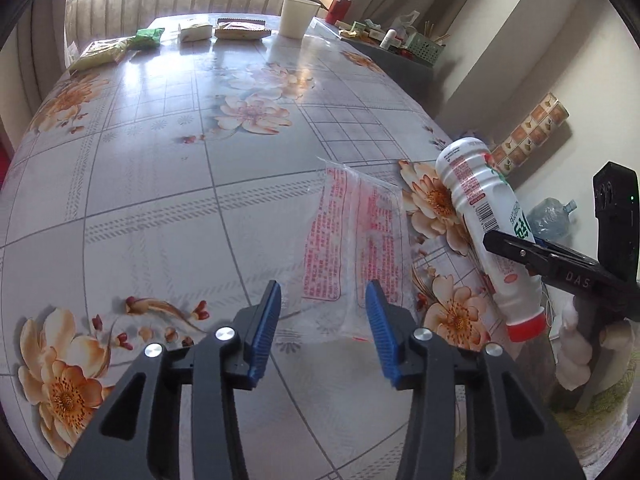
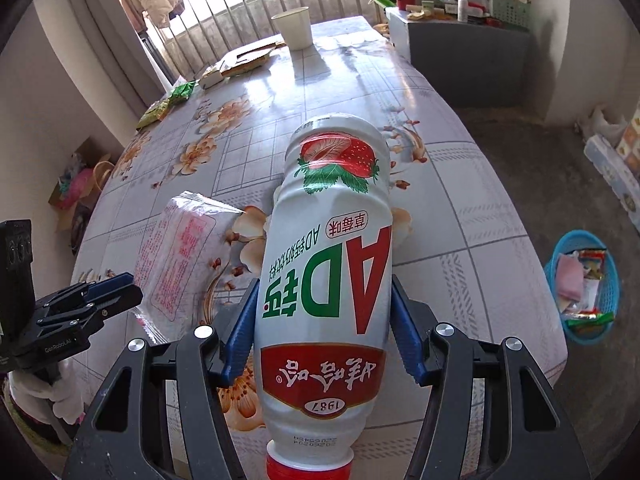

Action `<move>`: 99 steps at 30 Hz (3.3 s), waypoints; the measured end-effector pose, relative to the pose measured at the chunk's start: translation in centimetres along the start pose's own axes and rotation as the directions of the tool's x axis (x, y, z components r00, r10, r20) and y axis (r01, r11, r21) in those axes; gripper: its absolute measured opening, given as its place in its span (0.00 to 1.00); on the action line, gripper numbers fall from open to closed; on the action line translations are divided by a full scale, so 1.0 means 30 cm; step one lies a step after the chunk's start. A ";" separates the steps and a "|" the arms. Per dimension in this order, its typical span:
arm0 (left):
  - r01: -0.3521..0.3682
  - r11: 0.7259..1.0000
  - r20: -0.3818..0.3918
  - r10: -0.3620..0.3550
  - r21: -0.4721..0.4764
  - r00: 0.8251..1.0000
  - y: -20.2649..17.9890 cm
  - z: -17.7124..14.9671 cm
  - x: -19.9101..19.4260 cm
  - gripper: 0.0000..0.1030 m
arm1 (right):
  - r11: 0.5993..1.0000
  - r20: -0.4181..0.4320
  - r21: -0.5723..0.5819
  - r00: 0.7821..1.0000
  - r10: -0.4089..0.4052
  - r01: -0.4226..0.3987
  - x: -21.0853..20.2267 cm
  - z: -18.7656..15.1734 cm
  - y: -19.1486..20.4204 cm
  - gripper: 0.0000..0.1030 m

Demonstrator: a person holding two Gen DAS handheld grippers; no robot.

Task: Collect trash
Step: 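Grasp the clear plastic bag with the left tool while the right tool holds the bottle, then carry the plastic bag and bottle over the blue wastebasket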

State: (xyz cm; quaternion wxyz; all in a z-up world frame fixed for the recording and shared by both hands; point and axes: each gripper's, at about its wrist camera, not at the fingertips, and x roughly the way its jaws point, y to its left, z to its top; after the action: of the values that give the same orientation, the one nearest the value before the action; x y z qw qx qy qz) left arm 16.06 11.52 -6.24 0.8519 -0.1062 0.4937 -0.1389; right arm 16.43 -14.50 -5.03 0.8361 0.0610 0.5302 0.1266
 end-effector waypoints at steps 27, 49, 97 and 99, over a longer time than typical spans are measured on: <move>-0.152 0.970 -0.005 0.155 0.189 0.988 -0.080 0.122 0.140 0.07 | 1.000 0.025 0.011 0.999 -0.026 0.026 -0.012 -0.035 0.008 0.55; 0.072 0.997 -0.083 -0.072 -0.006 0.994 -0.065 0.076 0.073 0.34 | 0.995 0.043 -0.012 0.995 0.096 -0.095 -0.056 -0.035 0.065 0.54; 0.206 0.959 0.013 -0.212 0.194 0.977 -0.376 0.198 -0.033 0.00 | 0.959 0.197 0.197 0.966 0.166 -0.205 -0.222 -0.061 -0.183 0.53; 0.228 0.947 0.008 -0.236 0.228 0.972 -0.446 0.230 -0.022 0.00 | 0.951 0.235 0.237 0.962 0.142 -0.198 -0.268 -0.076 -0.249 0.53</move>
State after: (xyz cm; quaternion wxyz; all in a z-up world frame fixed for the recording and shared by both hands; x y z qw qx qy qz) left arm 20.01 -0.51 1.92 0.8448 -0.0683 0.4437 -0.2912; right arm 12.22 -23.97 -0.78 0.8593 0.2285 0.4413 0.1211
